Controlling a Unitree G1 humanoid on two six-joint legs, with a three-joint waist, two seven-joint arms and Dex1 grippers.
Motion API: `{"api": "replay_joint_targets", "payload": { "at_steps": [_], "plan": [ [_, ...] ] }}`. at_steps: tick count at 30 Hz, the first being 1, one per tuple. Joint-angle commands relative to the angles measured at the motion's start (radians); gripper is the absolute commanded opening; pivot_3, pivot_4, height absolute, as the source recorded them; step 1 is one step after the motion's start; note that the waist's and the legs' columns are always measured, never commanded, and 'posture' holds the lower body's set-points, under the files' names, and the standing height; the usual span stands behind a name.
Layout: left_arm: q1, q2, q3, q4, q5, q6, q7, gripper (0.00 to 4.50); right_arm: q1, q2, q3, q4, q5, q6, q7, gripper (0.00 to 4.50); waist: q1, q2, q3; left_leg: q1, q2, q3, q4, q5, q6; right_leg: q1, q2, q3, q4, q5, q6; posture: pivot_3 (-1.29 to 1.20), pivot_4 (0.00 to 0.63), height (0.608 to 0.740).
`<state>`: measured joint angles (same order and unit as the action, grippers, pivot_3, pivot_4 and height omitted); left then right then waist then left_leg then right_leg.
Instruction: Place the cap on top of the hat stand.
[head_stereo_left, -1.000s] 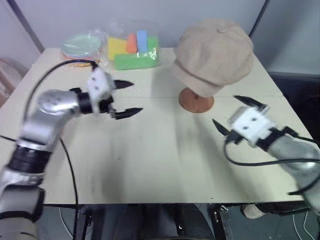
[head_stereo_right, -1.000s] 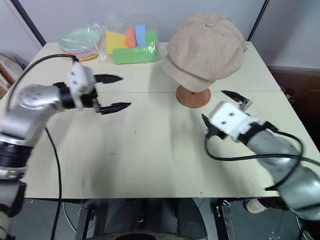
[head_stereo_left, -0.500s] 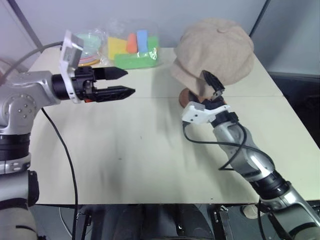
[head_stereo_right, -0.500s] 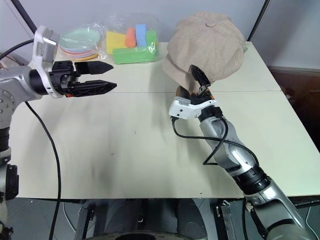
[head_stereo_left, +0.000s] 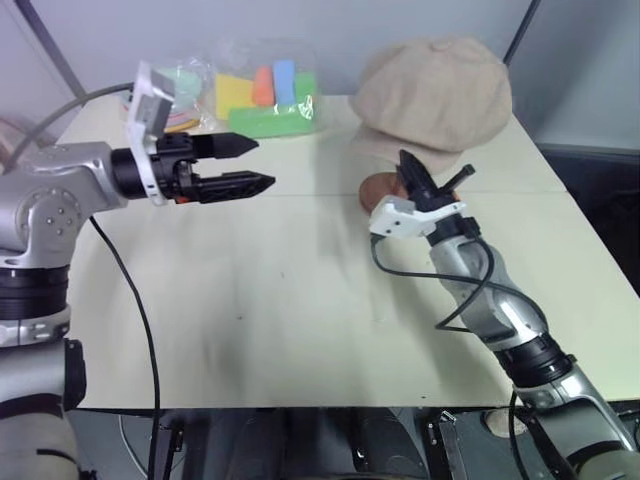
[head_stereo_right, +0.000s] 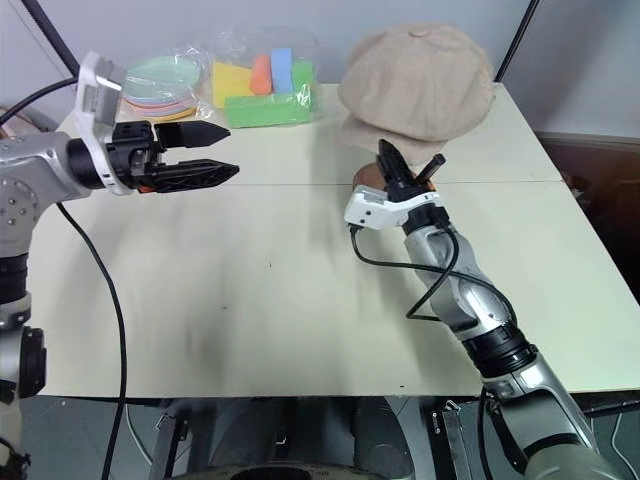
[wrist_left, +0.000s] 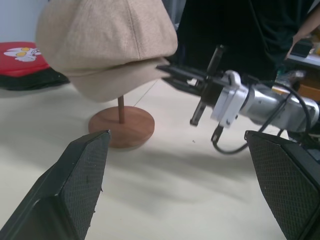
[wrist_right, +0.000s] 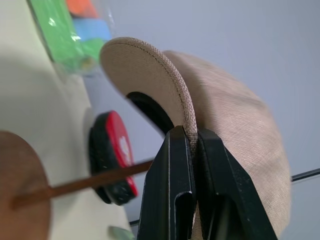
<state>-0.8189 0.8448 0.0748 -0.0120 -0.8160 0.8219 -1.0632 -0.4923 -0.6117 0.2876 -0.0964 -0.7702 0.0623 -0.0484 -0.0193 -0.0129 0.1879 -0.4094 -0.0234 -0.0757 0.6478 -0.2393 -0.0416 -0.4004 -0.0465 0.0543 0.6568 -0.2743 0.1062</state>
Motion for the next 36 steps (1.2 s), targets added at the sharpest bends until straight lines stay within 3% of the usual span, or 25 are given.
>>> {"api": "replay_joint_targets", "payload": {
  "at_steps": [1,7,11,18,27,31,36],
  "plan": [
    [-0.007,0.004,0.047,-0.011,0.003,-0.006,0.000,4.50,0.025,-0.085,-0.083,-0.100,0.043,-0.122,0.037,0.03,0.000,0.000,0.000,0.000,0.000,0.000,0.000,0.000,0.000,0.000,0.000,0.000,0.000,0.000,0.000,0.00,0.150,0.740],
    [0.003,-0.013,0.046,-0.010,0.016,-0.017,-0.001,4.50,0.077,-0.221,-0.210,-0.063,0.272,-0.483,0.058,0.03,-0.002,0.000,0.000,0.000,0.001,0.000,0.000,0.000,0.000,0.000,0.000,0.000,0.000,0.000,0.000,0.00,0.150,0.740],
    [-0.003,-0.027,0.042,-0.004,0.030,-0.023,-0.007,4.50,0.020,-0.272,-0.229,0.148,0.367,-0.729,0.069,0.03,-0.005,0.000,0.000,0.001,0.001,0.001,0.000,0.000,0.000,0.001,0.000,0.000,0.000,0.000,0.000,0.00,0.150,0.740],
    [-0.023,-0.034,0.043,0.006,0.046,-0.023,-0.021,4.50,-0.109,-0.275,-0.188,0.530,0.423,-0.954,0.158,0.03,-0.019,0.000,0.000,0.001,0.001,0.001,0.000,0.000,0.000,0.001,0.000,0.001,0.000,0.000,0.000,0.00,0.150,0.740],
    [-0.043,-0.032,0.040,0.023,0.058,-0.021,-0.037,4.50,-0.172,-0.235,-0.159,0.706,0.360,-1.103,0.172,0.03,-0.027,0.000,0.000,0.001,0.001,0.000,-0.001,0.000,0.000,0.001,0.001,0.001,0.000,0.000,0.000,0.00,0.150,0.740],
    [-0.049,-0.038,0.035,0.024,0.065,-0.022,-0.040,4.50,-0.174,-0.217,-0.160,0.729,0.388,-1.065,0.208,1.52,-0.025,0.000,0.000,0.001,0.001,0.000,-0.001,0.000,0.000,0.001,0.000,0.001,0.000,0.000,0.000,0.00,0.150,0.740],
    [-0.055,-0.041,0.032,0.030,0.074,-0.020,-0.048,4.50,-0.093,-0.240,-0.190,0.651,0.396,-0.980,0.241,4.14,-0.024,0.000,0.000,0.001,0.001,0.000,0.000,0.000,0.000,0.001,0.000,0.001,0.000,0.000,0.000,0.00,0.150,0.740]
  ]
}}
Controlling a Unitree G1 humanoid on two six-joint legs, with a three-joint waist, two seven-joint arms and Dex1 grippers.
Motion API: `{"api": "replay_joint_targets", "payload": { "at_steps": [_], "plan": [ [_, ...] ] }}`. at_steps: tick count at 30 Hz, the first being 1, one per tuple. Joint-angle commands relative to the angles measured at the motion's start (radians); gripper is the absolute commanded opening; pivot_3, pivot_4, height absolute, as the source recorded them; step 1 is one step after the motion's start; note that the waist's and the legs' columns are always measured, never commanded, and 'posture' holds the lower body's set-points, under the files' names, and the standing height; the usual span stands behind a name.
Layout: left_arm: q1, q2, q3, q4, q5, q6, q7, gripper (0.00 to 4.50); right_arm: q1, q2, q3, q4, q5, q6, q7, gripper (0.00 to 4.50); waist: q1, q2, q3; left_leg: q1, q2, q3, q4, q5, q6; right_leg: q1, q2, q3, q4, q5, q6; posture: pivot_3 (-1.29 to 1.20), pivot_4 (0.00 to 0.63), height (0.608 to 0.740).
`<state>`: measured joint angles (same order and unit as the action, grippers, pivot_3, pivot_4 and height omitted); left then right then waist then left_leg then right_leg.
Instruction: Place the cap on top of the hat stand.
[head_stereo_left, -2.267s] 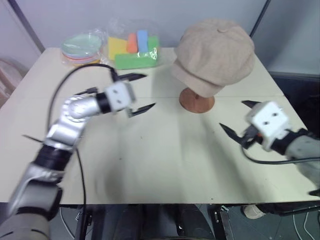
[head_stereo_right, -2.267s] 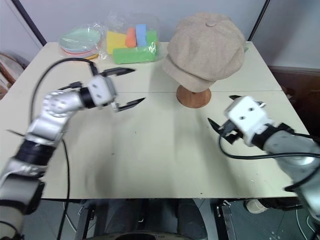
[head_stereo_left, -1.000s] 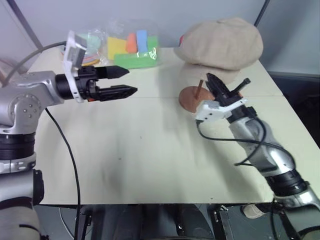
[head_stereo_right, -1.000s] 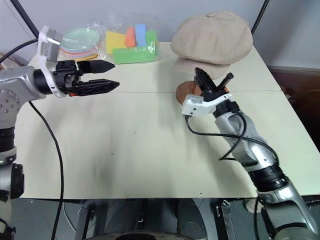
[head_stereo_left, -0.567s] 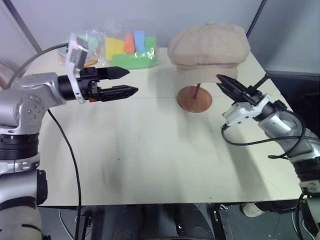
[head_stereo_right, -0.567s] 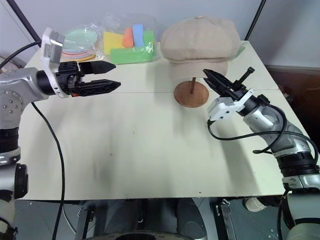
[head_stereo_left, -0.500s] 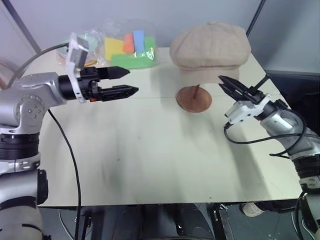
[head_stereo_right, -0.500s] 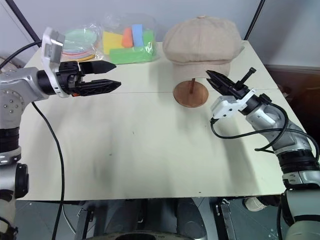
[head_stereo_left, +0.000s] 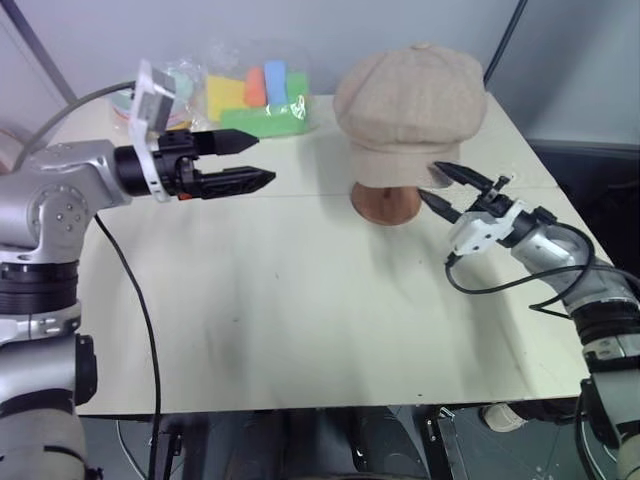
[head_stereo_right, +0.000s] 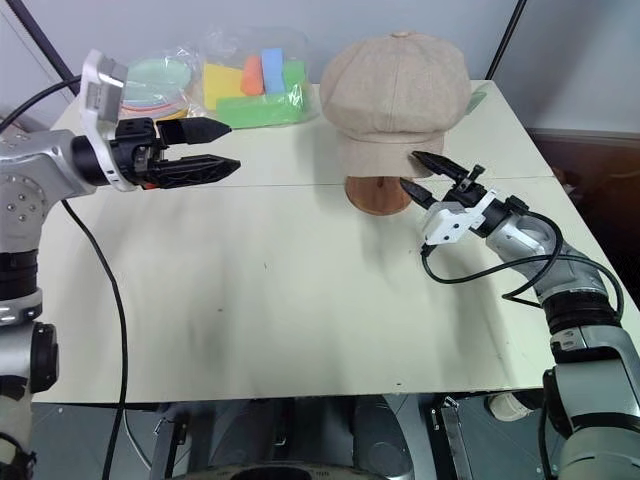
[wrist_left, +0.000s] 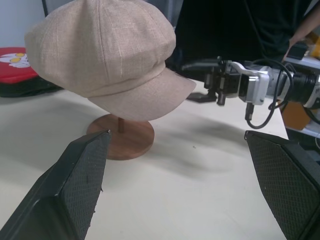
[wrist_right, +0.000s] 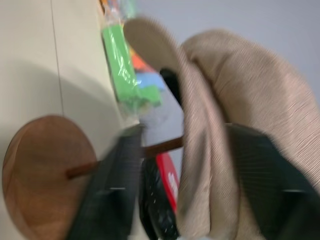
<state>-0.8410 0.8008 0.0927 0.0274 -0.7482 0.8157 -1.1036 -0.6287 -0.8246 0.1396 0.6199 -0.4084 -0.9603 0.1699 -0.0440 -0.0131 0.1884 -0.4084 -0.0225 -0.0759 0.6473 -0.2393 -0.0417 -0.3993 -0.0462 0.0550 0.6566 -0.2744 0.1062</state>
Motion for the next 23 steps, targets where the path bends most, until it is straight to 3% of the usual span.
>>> {"api": "replay_joint_targets", "payload": {
  "at_steps": [1,4,7,11,14,17,23],
  "plan": [
    [-0.034,0.003,0.015,-0.009,0.007,-0.013,-0.008,4.50,0.074,-0.042,-0.051,-0.094,0.049,0.059,0.041,4.14,0.002,0.000,0.000,0.000,0.000,0.000,0.000,0.000,0.000,0.000,0.000,0.000,0.000,0.000,0.000,0.00,0.150,0.740],
    [-0.024,0.010,0.018,-0.017,0.013,-0.013,-0.015,4.50,0.210,-0.111,-0.099,-0.234,0.155,0.145,0.140,4.14,0.005,0.000,0.000,0.000,0.000,0.000,0.000,0.000,0.000,0.000,-0.001,0.000,0.000,0.000,0.000,0.00,0.150,0.740],
    [0.000,0.024,0.027,-0.023,0.020,-0.021,-0.027,4.50,0.369,-0.198,-0.181,-0.446,0.358,0.317,0.289,4.14,0.003,0.001,0.001,0.000,0.000,0.000,0.000,0.000,0.000,0.000,-0.001,0.000,0.000,0.000,0.000,0.00,0.150,0.740],
    [0.031,0.046,0.039,-0.018,0.043,-0.052,-0.037,4.50,0.541,-0.334,-0.364,-0.714,0.803,0.750,0.550,4.14,-0.003,0.002,0.001,0.002,0.002,-0.002,0.000,0.000,0.000,0.002,0.000,0.001,0.000,0.000,0.000,0.00,0.150,0.740],
    [0.044,0.059,0.049,-0.011,0.053,-0.068,-0.045,4.50,0.528,-0.412,-0.512,-0.746,1.103,1.102,0.694,4.14,0.000,0.002,0.001,0.003,0.002,-0.003,0.000,0.000,0.000,0.003,0.000,0.001,0.001,0.000,0.000,0.00,0.150,0.740],
    [0.041,0.071,0.061,0.007,0.059,-0.083,-0.052,4.50,0.407,-0.475,-0.606,-0.637,1.338,1.406,0.801,4.14,0.003,0.002,0.001,0.002,0.002,-0.003,0.001,0.000,0.001,0.004,-0.001,0.000,0.000,0.000,0.000,0.00,0.150,0.740],
    [-0.013,0.075,0.075,0.058,0.075,-0.103,-0.049,4.50,0.302,-0.471,-0.598,-0.550,1.331,1.548,0.912,4.14,0.012,0.002,0.001,0.001,0.002,-0.002,0.001,0.000,0.001,0.005,-0.001,-0.003,-0.004,0.000,0.000,0.00,0.150,0.740]
  ]
}}
